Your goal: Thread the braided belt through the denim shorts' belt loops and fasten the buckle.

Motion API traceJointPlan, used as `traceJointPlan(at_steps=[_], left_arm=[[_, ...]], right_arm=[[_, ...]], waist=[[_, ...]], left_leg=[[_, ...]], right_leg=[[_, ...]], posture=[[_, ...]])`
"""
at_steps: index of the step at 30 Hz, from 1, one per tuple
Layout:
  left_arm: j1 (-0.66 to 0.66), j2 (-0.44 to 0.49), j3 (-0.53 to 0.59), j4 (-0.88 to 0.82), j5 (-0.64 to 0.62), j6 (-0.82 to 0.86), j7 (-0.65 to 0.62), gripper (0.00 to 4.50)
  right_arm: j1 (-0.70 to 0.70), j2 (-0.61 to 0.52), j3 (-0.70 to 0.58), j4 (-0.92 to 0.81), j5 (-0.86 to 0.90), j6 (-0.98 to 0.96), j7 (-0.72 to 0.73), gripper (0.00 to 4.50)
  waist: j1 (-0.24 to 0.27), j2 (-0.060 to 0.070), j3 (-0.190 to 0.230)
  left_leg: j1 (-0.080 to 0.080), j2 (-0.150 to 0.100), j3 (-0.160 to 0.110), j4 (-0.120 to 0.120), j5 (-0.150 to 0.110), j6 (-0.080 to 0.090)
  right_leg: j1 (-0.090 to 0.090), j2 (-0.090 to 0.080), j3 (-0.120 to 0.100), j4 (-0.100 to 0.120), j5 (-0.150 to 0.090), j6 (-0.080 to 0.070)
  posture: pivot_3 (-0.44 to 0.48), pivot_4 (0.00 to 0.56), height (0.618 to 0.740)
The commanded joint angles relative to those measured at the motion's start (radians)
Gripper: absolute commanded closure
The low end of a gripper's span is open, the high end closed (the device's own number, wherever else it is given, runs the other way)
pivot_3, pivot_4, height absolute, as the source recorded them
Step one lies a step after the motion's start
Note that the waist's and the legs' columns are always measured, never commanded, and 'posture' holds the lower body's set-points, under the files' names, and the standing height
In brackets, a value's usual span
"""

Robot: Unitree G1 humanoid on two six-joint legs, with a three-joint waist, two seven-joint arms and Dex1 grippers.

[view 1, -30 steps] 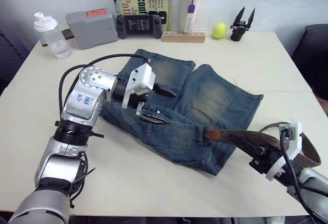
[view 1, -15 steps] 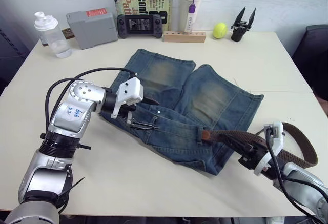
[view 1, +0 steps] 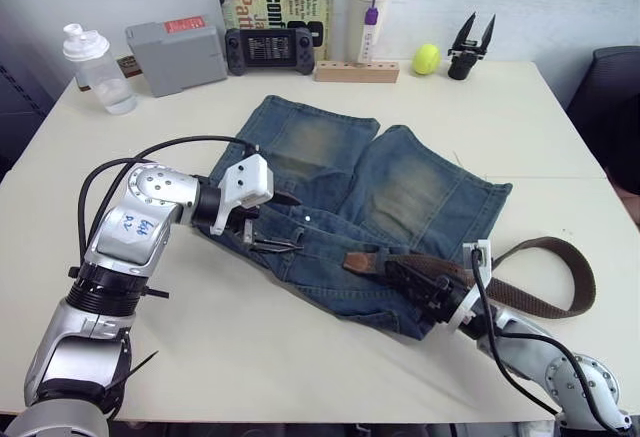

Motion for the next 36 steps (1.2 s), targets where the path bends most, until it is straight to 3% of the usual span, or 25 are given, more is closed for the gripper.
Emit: traceJointPlan(at_steps=[1, 6, 12, 16, 17, 22, 26, 30, 36], left_arm=[[0.003, 0.010, 0.011, -0.033, -0.005, -0.011, 0.007, 0.01], [0.004, -0.001, -0.006, -0.035, 0.001, -0.022, 0.013, 0.01], [0.010, -0.025, -0.041, -0.049, 0.016, -0.069, 0.011, 0.00], [0.009, -0.083, -0.066, -0.038, 0.023, -0.198, 0.008, 0.00], [0.002, -0.098, -0.076, -0.021, 0.037, -0.235, 0.012, 0.00], [-0.032, -0.136, -0.102, 0.067, 0.087, -0.358, 0.003, 0.00], [-0.056, -0.141, -0.112, 0.131, 0.101, -0.419, -0.027, 0.00], [-0.079, -0.157, -0.131, 0.191, 0.125, -0.488, -0.046, 0.00], [-0.105, -0.186, -0.162, 0.252, 0.173, -0.607, -0.054, 0.00]], right_arm=[[-0.050, 0.049, 0.031, 0.014, -0.028, 0.025, 0.013, 4.50], [-0.088, 0.097, 0.049, 0.034, -0.088, 0.052, 0.002, 4.50], [-0.050, 0.066, -0.051, -0.026, -0.031, 0.079, -0.003, 2.05], [0.035, -0.032, -0.094, -0.182, -0.052, 0.095, 0.071, 0.25], [0.060, -0.071, -0.090, -0.233, -0.099, 0.093, 0.110, 0.06], [0.135, -0.196, -0.088, -0.410, -0.231, 0.061, 0.224, 0.06], [0.145, -0.235, -0.091, -0.500, -0.328, 0.002, 0.289, 0.06], [0.117, -0.286, -0.007, -0.547, -0.439, -0.004, 0.349, 0.06], [0.031, -0.369, 0.232, -0.529, -0.849, -0.102, 0.392, 0.06]], waist=[[-0.003, 0.000, 0.000], [-0.011, 0.000, 0.000], [-0.005, -0.001, 0.000], [0.002, -0.001, 0.000], [0.004, 0.000, 0.000], [0.002, -0.001, -0.001], [-0.001, -0.001, -0.001], [0.000, -0.001, -0.001], [0.001, -0.001, -0.001]], left_leg=[[0.000, 0.000, 0.000, 0.000, 0.000, 0.000], [0.001, 0.001, 0.001, -0.001, 0.001, -0.002], [0.001, 0.001, 0.001, -0.001, 0.001, -0.002], [0.001, -0.001, 0.000, -0.001, 0.001, -0.001], [0.000, -0.001, 0.000, 0.000, 0.001, -0.001], [0.001, -0.001, 0.000, 0.000, 0.000, 0.000], [0.001, 0.000, 0.000, -0.001, 0.000, -0.001], [0.001, -0.001, 0.000, 0.000, 0.000, -0.001], [0.000, -0.001, 0.000, 0.002, 0.000, 0.000]], right_leg=[[0.000, 0.000, 0.000, 0.000, 0.000, 0.000], [-0.001, 0.001, 0.001, 0.003, -0.001, -0.001], [-0.001, 0.000, 0.001, 0.003, -0.001, -0.002], [-0.001, -0.001, 0.001, 0.003, -0.001, -0.002], [-0.001, -0.002, 0.001, 0.003, -0.001, -0.002], [-0.001, -0.001, 0.001, 0.003, -0.001, -0.002], [-0.001, 0.000, 0.000, 0.002, -0.001, -0.002], [-0.001, -0.001, 0.000, 0.003, -0.001, -0.002], [-0.001, -0.001, 0.000, 0.003, -0.001, -0.002]], posture=[[0.000, 0.150, 0.709], [0.000, 0.150, 0.709], [0.000, 0.150, 0.709], [0.000, 0.150, 0.709], [0.000, 0.150, 0.709], [0.000, 0.150, 0.709], [0.000, 0.150, 0.709], [0.000, 0.150, 0.709], [0.000, 0.150, 0.709]])
